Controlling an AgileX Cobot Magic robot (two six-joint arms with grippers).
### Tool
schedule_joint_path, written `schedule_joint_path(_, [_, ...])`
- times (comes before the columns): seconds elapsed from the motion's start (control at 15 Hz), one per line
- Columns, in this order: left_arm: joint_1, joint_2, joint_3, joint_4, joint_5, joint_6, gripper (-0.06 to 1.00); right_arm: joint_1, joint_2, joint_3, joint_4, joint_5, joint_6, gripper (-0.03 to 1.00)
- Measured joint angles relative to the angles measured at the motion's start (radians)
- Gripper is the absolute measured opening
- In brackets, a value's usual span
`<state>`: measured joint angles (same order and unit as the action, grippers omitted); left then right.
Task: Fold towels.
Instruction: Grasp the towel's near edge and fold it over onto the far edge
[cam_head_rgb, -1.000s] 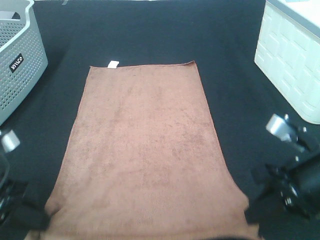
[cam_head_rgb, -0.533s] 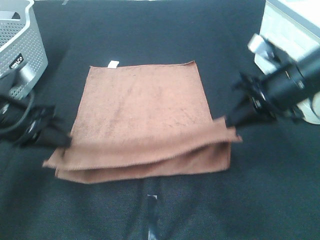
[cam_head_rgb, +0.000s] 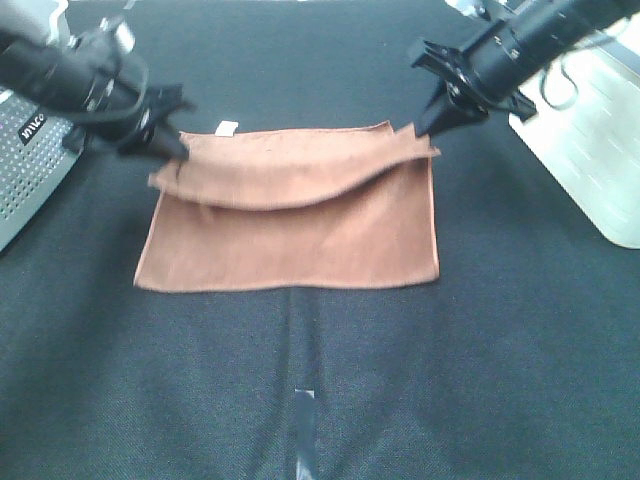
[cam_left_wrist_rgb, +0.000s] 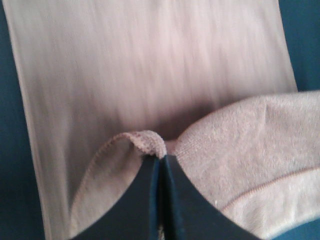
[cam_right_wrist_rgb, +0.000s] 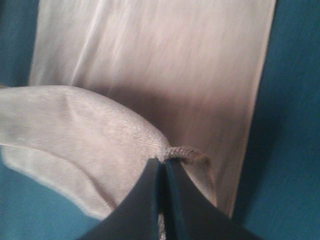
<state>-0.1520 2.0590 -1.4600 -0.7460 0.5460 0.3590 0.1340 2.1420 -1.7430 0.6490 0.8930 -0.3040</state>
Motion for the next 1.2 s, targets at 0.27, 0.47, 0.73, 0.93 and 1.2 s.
schedule_joint_path(0.27, [0.0,0.15,-0.263,0.097,-0.014,-0.082,0.0,0.0,0.201,-0.326,-0.067,0.004,0.036,0.0])
schedule_joint_path(0.47, [0.0,0.223,-0.354,0.105,-0.046,-0.093,0.0,0.0,0.299,-0.468,-0.073,0.006,0.046,0.0])
schedule_joint_path(0.73, [0.0,0.358,-0.468,0.107,-0.194,-0.096,0.0,0.0,0.475,-0.659,-0.08,-0.013,0.049,0.0])
schedule_joint_path(0.93, [0.0,0.405,-0.482,0.107,-0.266,-0.096,0.08,0.0,0.502,-0.675,-0.079,-0.062,0.039,0.01])
schedule_joint_path(1.2, [-0.001,0.404,-0.487,0.106,-0.264,-0.096,0.62,0.0,0.501,-0.675,-0.06,-0.059,0.032,0.56])
